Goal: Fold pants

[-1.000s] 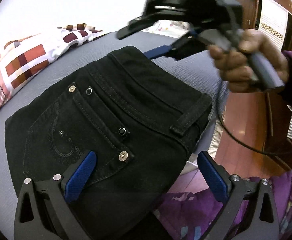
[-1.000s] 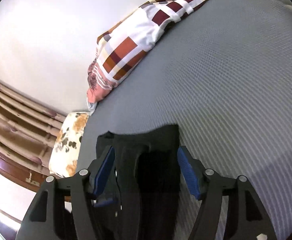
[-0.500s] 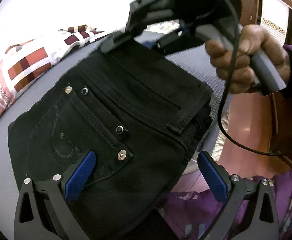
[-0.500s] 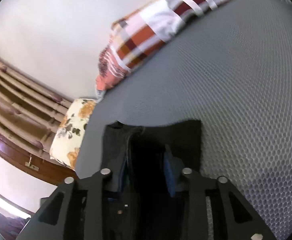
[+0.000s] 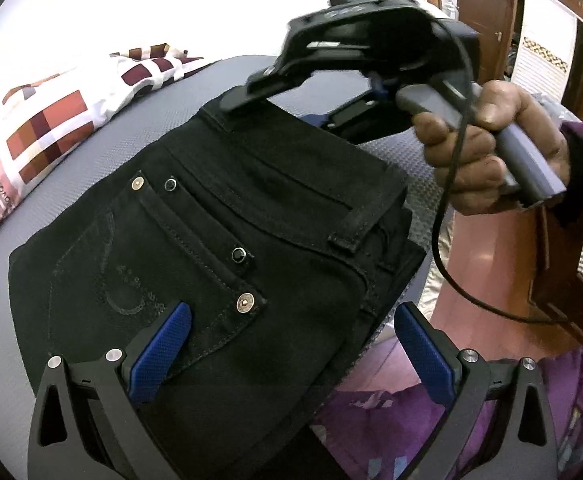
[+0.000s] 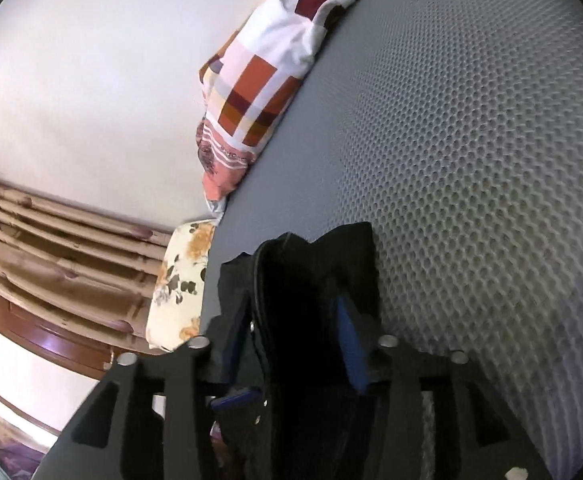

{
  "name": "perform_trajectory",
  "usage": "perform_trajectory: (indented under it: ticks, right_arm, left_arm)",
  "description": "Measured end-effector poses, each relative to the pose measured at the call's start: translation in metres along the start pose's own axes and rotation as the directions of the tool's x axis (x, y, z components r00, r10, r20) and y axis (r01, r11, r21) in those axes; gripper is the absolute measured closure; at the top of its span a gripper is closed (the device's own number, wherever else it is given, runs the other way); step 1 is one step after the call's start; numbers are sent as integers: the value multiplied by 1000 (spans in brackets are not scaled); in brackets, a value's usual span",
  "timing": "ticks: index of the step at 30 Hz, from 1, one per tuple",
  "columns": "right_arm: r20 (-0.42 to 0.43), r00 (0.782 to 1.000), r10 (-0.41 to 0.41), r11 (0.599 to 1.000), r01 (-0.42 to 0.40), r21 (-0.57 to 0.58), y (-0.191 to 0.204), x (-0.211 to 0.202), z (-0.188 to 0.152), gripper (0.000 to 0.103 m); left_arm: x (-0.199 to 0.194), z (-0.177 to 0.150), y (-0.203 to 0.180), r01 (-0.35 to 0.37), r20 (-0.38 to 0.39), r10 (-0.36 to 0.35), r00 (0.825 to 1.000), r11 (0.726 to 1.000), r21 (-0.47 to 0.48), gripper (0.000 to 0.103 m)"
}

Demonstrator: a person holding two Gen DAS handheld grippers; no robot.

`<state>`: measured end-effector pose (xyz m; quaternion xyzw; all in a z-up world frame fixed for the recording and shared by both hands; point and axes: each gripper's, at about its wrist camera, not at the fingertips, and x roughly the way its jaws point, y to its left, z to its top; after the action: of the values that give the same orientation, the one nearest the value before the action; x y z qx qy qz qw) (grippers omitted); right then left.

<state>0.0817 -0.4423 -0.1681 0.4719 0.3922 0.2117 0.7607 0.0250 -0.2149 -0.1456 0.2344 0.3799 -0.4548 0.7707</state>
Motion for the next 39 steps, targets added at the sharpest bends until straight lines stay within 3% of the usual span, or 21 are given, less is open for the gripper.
perform_trajectory:
  ticks: [4,7,12,14,15,17,21,24,26,27,30,32,34,39]
  right_arm:
    - [51,999,-13,1000,12,24,3,-31,-21,54]
    - [55,998,-9,1000,10,-25,21,-55,-43,54]
    - [-22,985,-171,970,165,-179,55,-45,-80,55]
    - [-60,967,-246,944,225,-241,61,-32,-90,83]
    - [-52,953,-300,923,276,-270,65,-28,-94,84]
    - [-35,961,-276,935,259,-243,67,-35,-96,90]
    - [-12,983,-182,973,178,-149,71,-56,-100,92]
    - [-50,969,-241,967,236,-101,45,-46,-109,92]
    - [-52,979,-199,980,199,-8,20,-44,-110,93]
    - [-39,986,-162,986,163,29,15,-46,-108,93]
    - [4,995,-99,992,98,79,13,-58,-105,79]
    - [37,996,-83,989,78,127,7,-71,-104,62]
    - [53,996,-67,986,58,157,2,-80,-105,58]
    - [-5,999,-36,983,36,180,4,-67,-113,56]
  left_arm:
    - [-16,3,11,72,47,-68,997,994,-80,3]
    - [-33,4,20,93,86,-83,993,988,-121,3]
    - [-51,0,33,82,105,-65,992,983,-162,3]
    - [-53,-3,36,67,98,-51,994,984,-167,3]
    - [-54,-6,38,52,92,-37,995,984,-168,3]
    - [-58,-10,40,36,91,-21,996,984,-173,3]
    - [-68,-17,50,28,106,-7,994,980,-199,3]
    - [-65,-22,59,40,111,-16,994,974,-223,3]
    - [-53,-27,66,44,73,-26,997,966,-253,3]
    - [-47,-28,69,49,55,-35,998,963,-266,3]
    - [-38,-34,76,53,43,-43,998,955,-292,3]
    - [-38,-35,76,58,48,-46,998,956,-289,3]
    - [-38,-36,75,54,46,-42,998,958,-281,3]
    - [-37,-37,72,40,43,-29,999,964,-263,3]
